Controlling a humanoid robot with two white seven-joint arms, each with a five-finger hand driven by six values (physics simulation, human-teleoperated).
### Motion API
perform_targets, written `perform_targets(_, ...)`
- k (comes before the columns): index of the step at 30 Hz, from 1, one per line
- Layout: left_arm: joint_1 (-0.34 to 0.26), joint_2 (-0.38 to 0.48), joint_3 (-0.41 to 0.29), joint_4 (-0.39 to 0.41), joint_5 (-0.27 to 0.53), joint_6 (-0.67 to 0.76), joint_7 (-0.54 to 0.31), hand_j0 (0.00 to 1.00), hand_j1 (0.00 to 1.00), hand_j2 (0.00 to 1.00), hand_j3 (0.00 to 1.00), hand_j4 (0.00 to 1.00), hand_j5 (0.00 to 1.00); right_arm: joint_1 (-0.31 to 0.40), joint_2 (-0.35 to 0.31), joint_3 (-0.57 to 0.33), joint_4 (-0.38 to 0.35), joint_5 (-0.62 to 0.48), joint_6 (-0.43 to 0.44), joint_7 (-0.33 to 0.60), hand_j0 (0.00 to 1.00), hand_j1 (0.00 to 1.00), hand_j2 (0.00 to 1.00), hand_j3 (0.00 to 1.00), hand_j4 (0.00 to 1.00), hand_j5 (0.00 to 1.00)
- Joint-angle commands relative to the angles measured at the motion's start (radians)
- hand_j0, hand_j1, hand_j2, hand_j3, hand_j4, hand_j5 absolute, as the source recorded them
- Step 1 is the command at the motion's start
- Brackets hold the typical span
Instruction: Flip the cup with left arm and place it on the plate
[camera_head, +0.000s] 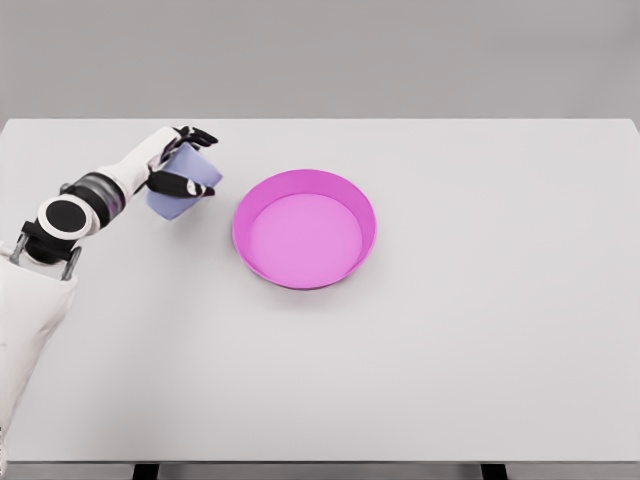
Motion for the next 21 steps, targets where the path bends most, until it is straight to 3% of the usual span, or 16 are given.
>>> perform_targets(1,0.002,-0.021,0.031,0.000,0.003,-0.061,0.002,0.67,0.67,0.67,0.67,0.67,0.67,0.000,0.000,0.000,0.000,0.000,0.000,0.000,1.00,1.00,1.00,1.00,1.00,1.00)
perform_targets(5,0.034,-0.049,0.069,-0.001,0.009,-0.190,0.001,0.66,0.66,0.66,0.66,0.66,0.66,0.000,0.000,0.000,0.000,0.000,0.000,0.000,1.00,1.00,1.00,1.00,1.00,1.00)
perform_targets(11,0.048,-0.078,0.074,-0.001,0.020,-0.337,0.001,0.63,0.63,0.63,0.63,0.63,0.63,0.000,0.000,0.000,0.000,0.000,0.000,0.000,1.00,1.00,1.00,1.00,1.00,1.00)
perform_targets(21,0.087,-0.142,0.071,0.002,0.208,-0.402,-0.001,0.63,0.63,0.63,0.63,0.63,0.63,0.000,0.000,0.000,0.000,0.000,-0.001,0.000,1.00,1.00,1.00,1.00,1.00,1.00)
